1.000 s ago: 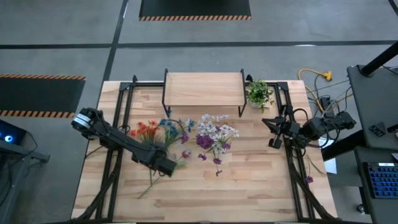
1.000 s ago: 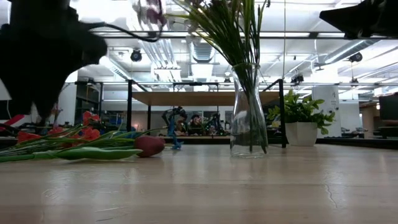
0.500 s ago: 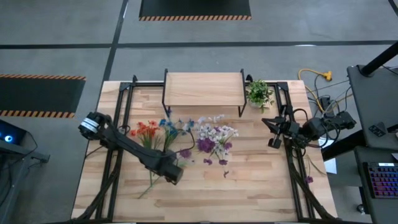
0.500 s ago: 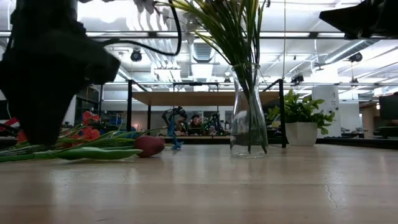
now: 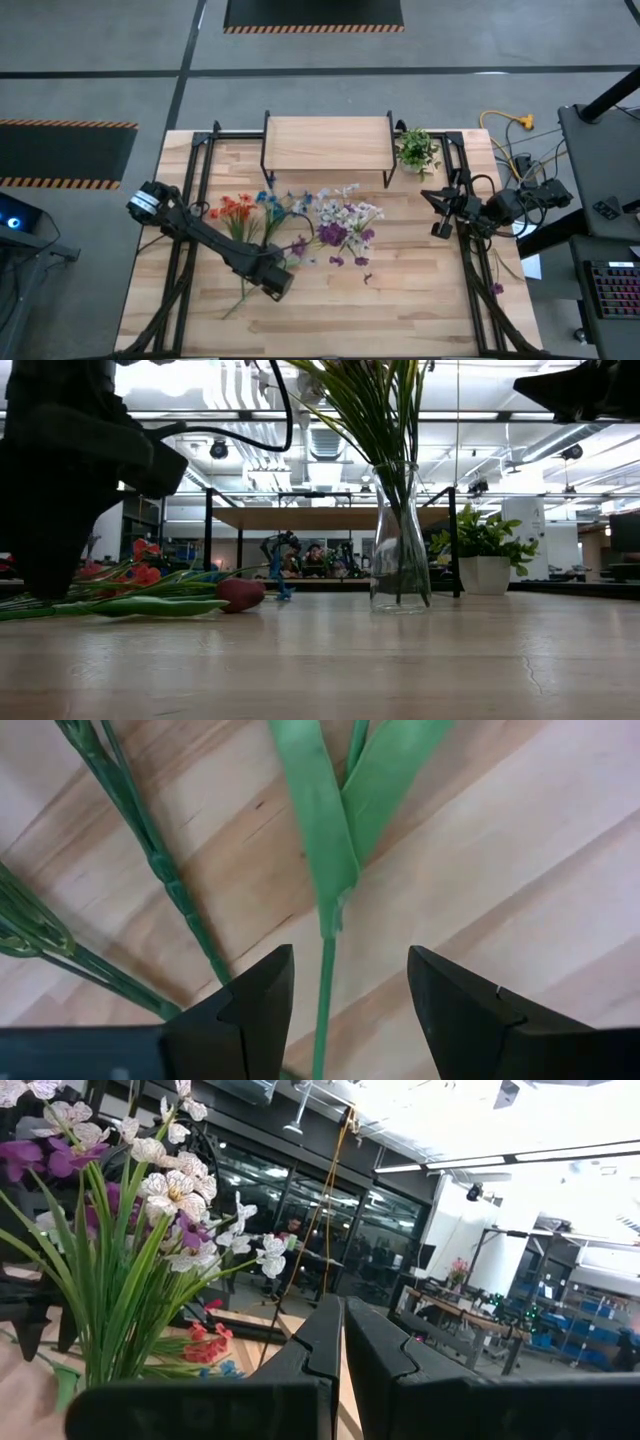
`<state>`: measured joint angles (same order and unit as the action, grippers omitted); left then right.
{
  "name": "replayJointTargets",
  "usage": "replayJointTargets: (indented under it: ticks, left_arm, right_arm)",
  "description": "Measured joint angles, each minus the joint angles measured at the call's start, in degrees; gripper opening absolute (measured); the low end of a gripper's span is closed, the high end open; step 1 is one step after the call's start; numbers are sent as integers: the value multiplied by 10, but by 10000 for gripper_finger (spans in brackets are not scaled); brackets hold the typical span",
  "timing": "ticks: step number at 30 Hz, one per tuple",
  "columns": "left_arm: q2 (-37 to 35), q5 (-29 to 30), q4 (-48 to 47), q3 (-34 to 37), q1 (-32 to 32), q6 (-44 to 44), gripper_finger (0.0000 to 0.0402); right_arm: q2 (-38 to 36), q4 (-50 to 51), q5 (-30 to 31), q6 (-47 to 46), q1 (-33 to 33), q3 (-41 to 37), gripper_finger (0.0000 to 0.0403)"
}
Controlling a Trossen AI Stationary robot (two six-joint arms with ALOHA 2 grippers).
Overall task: Pick and place flowers into a vace then onto a shelf
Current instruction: Put the red flower into the transparent vase
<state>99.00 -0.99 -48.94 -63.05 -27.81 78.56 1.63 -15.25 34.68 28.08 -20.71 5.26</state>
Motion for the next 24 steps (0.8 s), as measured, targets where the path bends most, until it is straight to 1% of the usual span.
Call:
replayJointTargets:
  ticks: [12,15,19,24]
  left_arm:
    - [2,3,5,18,-2,-15,180]
    - [2,6,19,26,-2,-15,180]
    - [0,9,73,53,-2,-19,180]
    - [0,10,76,57,-1,-24,180]
  right_arm:
    - [0,0,0,0,0,0,8]
    - [0,0,0,0,0,0,8]
    - [0,0,0,0,0,0,8]
    - [0,0,0,0,0,0,8]
